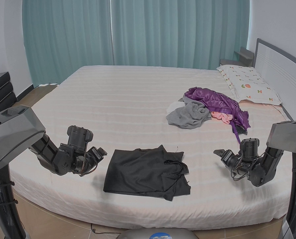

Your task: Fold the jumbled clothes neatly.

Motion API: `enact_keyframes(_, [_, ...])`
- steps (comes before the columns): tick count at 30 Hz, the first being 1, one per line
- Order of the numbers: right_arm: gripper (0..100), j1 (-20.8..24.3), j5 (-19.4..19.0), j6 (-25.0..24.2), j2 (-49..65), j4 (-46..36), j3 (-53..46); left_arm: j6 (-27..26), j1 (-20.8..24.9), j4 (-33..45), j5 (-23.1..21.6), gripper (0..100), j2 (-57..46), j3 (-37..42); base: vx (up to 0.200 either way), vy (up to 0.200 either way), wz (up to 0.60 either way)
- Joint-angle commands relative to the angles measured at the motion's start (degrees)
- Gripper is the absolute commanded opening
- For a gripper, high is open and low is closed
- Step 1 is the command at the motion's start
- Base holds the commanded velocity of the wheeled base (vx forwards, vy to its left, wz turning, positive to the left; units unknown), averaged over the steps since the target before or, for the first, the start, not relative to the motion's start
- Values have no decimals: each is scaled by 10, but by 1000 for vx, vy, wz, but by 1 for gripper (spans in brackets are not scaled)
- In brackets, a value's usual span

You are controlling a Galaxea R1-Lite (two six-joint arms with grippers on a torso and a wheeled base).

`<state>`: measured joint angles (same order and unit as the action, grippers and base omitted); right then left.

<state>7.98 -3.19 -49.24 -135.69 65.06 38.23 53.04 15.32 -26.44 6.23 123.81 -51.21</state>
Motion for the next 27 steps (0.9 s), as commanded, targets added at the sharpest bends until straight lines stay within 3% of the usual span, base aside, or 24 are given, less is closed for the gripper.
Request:
enact_keyframes(1, [100,67,26,3,38,-9,-15,0,-1,0,0,100,1,2,0,200,0])
enact_keyframes(5, [100,135,58,14,41,-26,-11,0,0,-2,0,100,2,13,0,50,0])
enact_keyframes(10, [100,201,66,34,40,-77,9,0,-1,-1,-15,100,4,19,0,0,0])
enact_keyframes(17, [100,254,65,36,25,-113,18,0,-1,-3,-35,100,7,33,0,0,0])
enact_keyframes(27, [100,256,66,73,-3,-122,19,0,-1,-3,-34,100,12,33,0,0,0])
